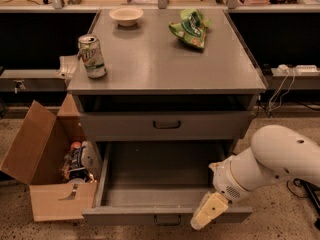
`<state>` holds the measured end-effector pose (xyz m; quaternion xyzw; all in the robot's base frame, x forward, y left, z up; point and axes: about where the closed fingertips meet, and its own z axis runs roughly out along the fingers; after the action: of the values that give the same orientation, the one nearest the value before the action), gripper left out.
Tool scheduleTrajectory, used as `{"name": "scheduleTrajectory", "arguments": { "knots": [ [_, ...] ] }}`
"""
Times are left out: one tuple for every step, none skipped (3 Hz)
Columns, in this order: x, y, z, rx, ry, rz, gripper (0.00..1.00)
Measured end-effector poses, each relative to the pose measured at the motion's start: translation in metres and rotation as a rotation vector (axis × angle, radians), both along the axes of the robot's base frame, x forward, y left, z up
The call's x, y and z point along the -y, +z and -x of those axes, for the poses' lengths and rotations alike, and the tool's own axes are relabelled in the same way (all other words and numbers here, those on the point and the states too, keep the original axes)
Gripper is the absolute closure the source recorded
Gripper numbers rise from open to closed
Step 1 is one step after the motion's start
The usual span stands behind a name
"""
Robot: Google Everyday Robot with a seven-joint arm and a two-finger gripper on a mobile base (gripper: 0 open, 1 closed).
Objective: Close middle drawer
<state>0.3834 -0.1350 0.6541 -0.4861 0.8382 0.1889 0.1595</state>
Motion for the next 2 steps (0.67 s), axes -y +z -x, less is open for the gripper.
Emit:
{"name": "scheduleTrajectory", "arguments": {
  "knots": [
    [-0.018, -0.045, 0.001, -0.053, -0.004, -0.096, 0.15],
    [-0.024, -0.092, 0.008, -0.093, -0.023, -0.183, 0.38]
  ]
}}
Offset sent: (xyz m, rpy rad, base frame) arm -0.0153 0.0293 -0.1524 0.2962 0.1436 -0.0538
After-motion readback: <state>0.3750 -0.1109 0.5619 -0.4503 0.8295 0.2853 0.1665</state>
